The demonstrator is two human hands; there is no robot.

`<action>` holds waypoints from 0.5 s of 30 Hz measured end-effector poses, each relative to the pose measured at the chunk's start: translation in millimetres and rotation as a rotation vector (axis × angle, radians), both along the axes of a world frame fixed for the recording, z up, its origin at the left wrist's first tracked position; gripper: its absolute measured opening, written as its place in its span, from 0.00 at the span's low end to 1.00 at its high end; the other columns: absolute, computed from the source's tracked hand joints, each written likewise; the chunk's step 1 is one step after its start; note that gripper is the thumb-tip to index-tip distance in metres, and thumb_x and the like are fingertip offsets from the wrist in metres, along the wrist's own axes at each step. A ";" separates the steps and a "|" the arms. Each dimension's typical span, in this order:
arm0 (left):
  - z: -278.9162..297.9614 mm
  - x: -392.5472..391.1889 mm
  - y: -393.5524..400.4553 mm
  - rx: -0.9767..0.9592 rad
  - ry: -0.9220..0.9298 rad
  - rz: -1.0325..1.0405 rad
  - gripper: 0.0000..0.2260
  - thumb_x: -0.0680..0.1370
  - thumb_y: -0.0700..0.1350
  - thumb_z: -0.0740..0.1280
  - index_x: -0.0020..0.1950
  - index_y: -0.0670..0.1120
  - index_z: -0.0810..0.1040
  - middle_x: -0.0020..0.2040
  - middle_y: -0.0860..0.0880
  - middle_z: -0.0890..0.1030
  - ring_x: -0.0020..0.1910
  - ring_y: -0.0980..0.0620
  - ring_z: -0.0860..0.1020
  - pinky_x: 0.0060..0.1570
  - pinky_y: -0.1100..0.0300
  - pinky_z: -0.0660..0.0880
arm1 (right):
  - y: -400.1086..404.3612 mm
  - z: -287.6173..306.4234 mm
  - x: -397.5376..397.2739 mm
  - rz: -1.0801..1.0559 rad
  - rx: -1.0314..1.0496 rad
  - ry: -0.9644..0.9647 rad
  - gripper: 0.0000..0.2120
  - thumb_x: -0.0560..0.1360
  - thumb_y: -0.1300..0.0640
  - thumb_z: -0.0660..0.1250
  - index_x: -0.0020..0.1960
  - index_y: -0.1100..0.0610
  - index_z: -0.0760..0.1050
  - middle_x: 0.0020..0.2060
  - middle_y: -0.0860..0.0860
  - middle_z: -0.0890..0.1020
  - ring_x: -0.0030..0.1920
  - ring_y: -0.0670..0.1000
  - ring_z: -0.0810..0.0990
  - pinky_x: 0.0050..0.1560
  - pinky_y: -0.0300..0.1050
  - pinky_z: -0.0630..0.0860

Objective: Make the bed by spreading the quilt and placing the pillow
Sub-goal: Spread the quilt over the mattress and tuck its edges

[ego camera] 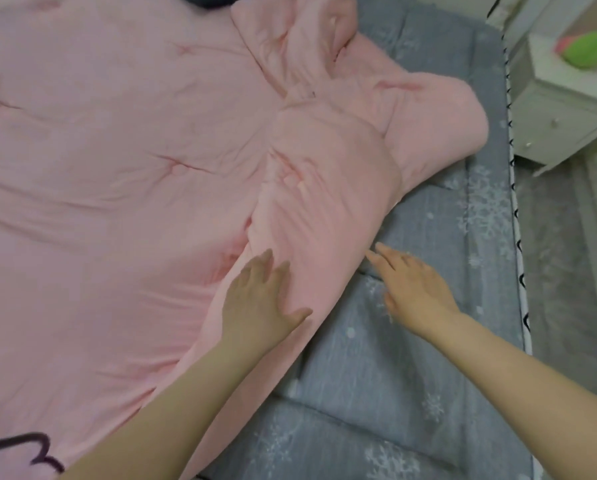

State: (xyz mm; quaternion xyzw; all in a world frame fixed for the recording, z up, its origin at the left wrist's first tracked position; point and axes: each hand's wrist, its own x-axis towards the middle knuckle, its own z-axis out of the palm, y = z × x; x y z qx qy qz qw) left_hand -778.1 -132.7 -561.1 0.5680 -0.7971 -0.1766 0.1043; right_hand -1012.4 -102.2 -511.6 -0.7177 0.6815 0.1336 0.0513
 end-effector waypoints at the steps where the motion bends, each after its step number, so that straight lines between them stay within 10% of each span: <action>1: -5.1 -4.7 -6.2 0.065 -0.025 0.023 0.41 0.62 0.67 0.68 0.71 0.51 0.64 0.74 0.44 0.60 0.72 0.43 0.61 0.68 0.48 0.63 | -12.4 -4.6 -3.1 0.014 -0.010 0.013 0.40 0.55 0.64 0.77 0.66 0.60 0.72 0.64 0.58 0.76 0.57 0.61 0.79 0.55 0.54 0.76; 5: -25.4 -8.3 -6.4 0.188 -0.128 0.048 0.50 0.61 0.69 0.66 0.75 0.52 0.48 0.77 0.45 0.47 0.75 0.45 0.50 0.70 0.46 0.57 | -54.4 -6.1 0.5 0.147 -0.028 0.145 0.44 0.44 0.66 0.80 0.61 0.60 0.77 0.61 0.57 0.79 0.55 0.59 0.81 0.53 0.55 0.77; 8: -33.4 -7.3 -21.9 0.204 -0.171 0.033 0.47 0.66 0.67 0.65 0.76 0.50 0.46 0.77 0.45 0.48 0.75 0.44 0.53 0.70 0.46 0.57 | -99.0 0.8 0.0 0.227 -0.151 0.177 0.39 0.53 0.68 0.72 0.65 0.60 0.73 0.66 0.57 0.74 0.64 0.59 0.75 0.67 0.55 0.64; 12: -46.0 -7.8 -35.9 0.188 -0.175 0.030 0.40 0.67 0.60 0.70 0.74 0.49 0.59 0.75 0.46 0.60 0.70 0.43 0.66 0.64 0.46 0.66 | -130.2 -10.4 -1.0 0.257 -0.008 0.176 0.32 0.73 0.67 0.51 0.77 0.56 0.50 0.77 0.53 0.51 0.77 0.56 0.50 0.74 0.53 0.41; 15: -54.9 -10.1 -35.6 0.141 -0.216 0.008 0.33 0.60 0.55 0.77 0.63 0.47 0.75 0.64 0.44 0.76 0.54 0.42 0.79 0.47 0.46 0.76 | -137.3 -29.6 -4.2 0.262 0.065 0.212 0.24 0.80 0.61 0.49 0.75 0.54 0.53 0.77 0.52 0.50 0.77 0.55 0.47 0.74 0.52 0.39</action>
